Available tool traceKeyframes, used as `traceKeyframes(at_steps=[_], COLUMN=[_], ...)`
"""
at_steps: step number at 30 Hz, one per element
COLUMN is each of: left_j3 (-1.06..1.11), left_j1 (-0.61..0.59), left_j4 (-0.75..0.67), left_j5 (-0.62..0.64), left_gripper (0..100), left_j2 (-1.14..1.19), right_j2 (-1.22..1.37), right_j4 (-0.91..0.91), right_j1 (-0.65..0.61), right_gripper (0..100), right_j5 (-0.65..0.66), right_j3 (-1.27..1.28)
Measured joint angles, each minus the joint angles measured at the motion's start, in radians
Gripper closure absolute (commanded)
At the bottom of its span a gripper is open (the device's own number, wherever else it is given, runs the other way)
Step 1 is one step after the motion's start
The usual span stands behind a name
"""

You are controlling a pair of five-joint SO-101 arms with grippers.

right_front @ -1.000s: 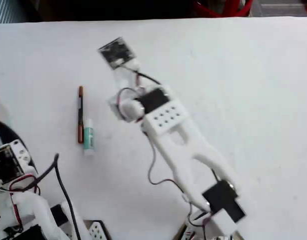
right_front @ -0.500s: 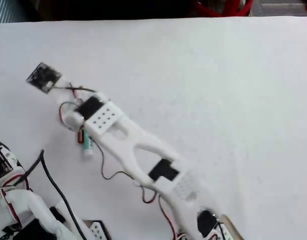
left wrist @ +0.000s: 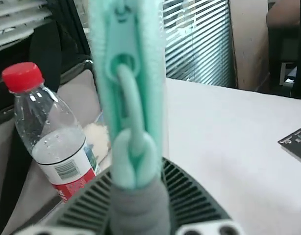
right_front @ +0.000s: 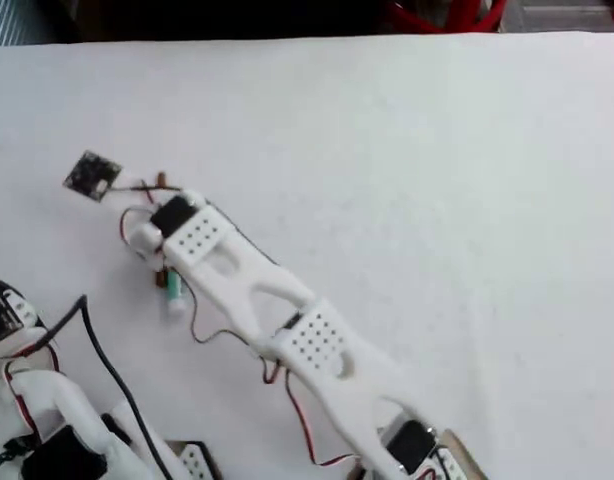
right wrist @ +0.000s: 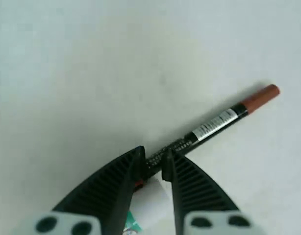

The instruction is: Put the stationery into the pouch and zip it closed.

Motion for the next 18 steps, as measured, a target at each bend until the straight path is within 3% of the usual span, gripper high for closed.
traceKeyframes(at_steps=[6,18], left_j3=[0.009,0.009], left_j1=[0.061,0.110], left_j4=[0.000,0.000], left_j5=[0.002,0.000], left_gripper=[98,98], left_j2=[0.000,0.000], right_j2=[0.069,0.087], right_j4=[0.117,0.328], right_j1=[0.000,0.121], right_gripper=[92.5,92.6], right_j5=[0.114,0.124], right_j3=[-0.129,-0.206])
